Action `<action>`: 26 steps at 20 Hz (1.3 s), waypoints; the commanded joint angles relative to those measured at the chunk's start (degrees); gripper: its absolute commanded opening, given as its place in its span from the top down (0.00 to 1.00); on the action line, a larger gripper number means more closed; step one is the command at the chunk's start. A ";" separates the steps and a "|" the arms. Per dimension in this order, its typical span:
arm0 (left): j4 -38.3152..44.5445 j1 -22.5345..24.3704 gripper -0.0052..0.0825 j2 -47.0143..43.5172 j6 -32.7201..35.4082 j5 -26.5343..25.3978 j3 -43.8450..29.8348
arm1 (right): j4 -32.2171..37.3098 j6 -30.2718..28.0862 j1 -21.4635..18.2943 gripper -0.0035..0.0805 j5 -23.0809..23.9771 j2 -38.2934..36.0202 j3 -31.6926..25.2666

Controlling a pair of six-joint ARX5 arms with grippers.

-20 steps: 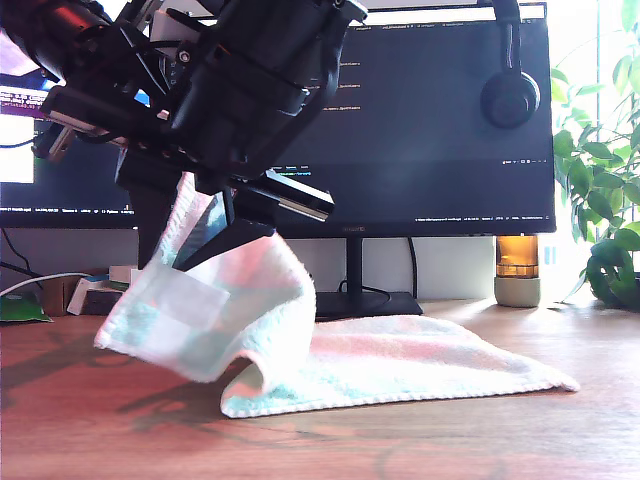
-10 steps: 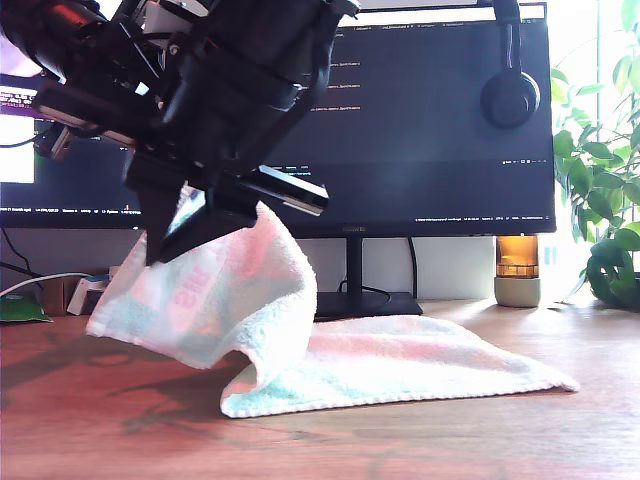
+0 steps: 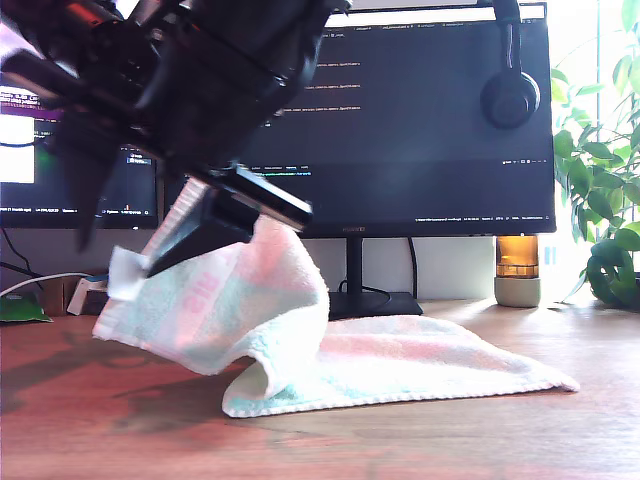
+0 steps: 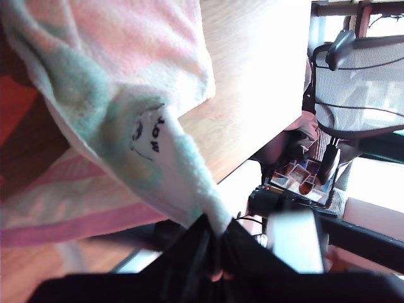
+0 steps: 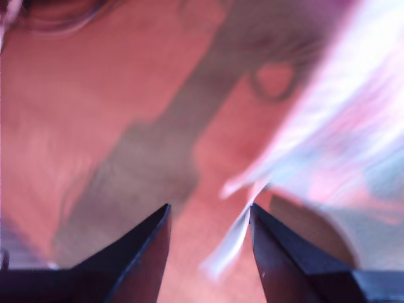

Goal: Fold the tea towel to a neat square and place it to the right

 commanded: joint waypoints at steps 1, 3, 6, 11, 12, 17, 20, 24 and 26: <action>0.24 0.11 0.97 -0.28 -1.05 0.00 -0.07 | 0.02 3.45 -1.42 0.53 0.48 0.79 -0.57; 0.85 0.11 0.97 -0.28 -2.49 -0.31 -0.07 | -0.11 7.89 -2.21 0.53 1.40 0.79 -0.57; 1.73 -0.17 0.97 -0.28 -3.98 -0.83 -0.07 | 1.46 13.38 -3.37 0.53 1.33 0.79 -0.50; 3.02 -1.36 0.97 -0.28 -5.73 -1.25 -0.07 | 1.75 17.05 -3.43 0.56 1.70 0.79 -0.50; 3.06 -1.75 0.97 -0.28 -5.92 -1.27 -0.07 | 1.90 18.12 -3.43 0.60 2.56 0.79 -0.48; 3.37 -2.91 0.97 -0.28 -5.90 -1.40 -0.07 | 2.14 18.25 -3.52 0.96 3.17 0.79 -0.42; 3.48 -2.86 0.97 -0.28 -5.88 -2.67 -0.07 | 1.46 18.12 -3.41 0.97 3.13 0.79 -0.42; 4.15 -2.29 0.97 -0.28 -5.68 -5.70 -0.07 | -1.16 14.05 -3.26 0.97 -0.02 0.79 -0.42; 4.63 -2.23 0.97 -0.28 -5.66 -6.47 -0.07 | -2.91 10.64 -2.58 0.97 -2.34 0.79 -0.42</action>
